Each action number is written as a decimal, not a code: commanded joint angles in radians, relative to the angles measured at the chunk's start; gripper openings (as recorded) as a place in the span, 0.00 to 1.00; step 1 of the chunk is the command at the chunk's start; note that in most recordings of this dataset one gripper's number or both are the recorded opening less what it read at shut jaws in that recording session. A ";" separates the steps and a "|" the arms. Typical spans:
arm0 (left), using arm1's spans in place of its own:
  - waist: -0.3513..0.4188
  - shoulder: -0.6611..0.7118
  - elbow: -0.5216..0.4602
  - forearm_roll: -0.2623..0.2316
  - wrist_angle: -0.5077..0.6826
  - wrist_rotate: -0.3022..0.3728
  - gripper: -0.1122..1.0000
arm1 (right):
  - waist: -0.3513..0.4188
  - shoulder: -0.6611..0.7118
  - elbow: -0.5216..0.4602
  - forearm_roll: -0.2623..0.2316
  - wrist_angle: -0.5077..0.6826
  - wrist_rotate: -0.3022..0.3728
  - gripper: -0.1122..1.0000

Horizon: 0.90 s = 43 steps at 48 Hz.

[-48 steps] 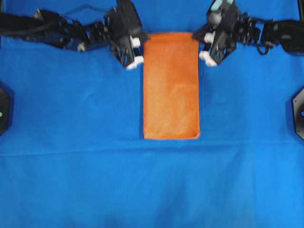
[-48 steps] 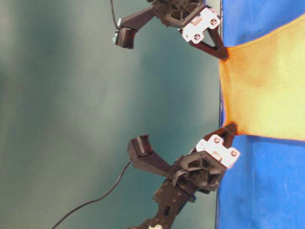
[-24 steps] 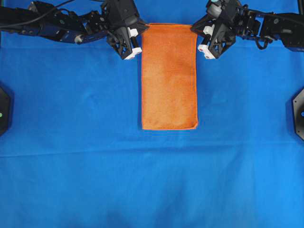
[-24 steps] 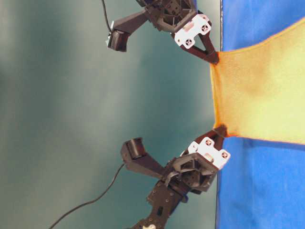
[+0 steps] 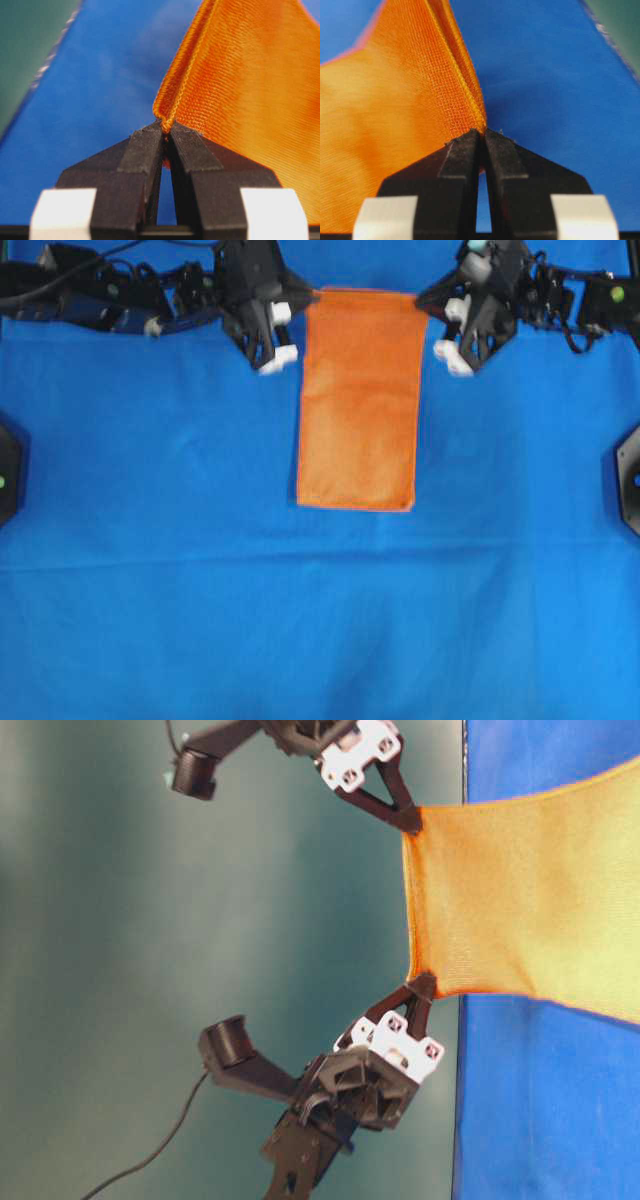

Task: Fold the orange towel.
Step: 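Pull both held corners toward the near edge, folding the strip in half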

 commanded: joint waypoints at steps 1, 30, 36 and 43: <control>-0.040 -0.077 0.023 -0.002 0.006 -0.011 0.11 | 0.046 -0.048 0.009 0.014 0.023 0.006 0.13; -0.311 -0.063 0.130 -0.003 0.052 -0.071 0.11 | 0.337 0.020 0.086 0.031 0.041 0.160 0.13; -0.345 -0.028 0.130 -0.005 0.040 -0.089 0.11 | 0.382 0.061 0.084 0.031 0.012 0.195 0.13; -0.377 0.005 0.132 -0.005 0.015 -0.130 0.11 | 0.419 0.100 0.086 0.031 -0.011 0.224 0.13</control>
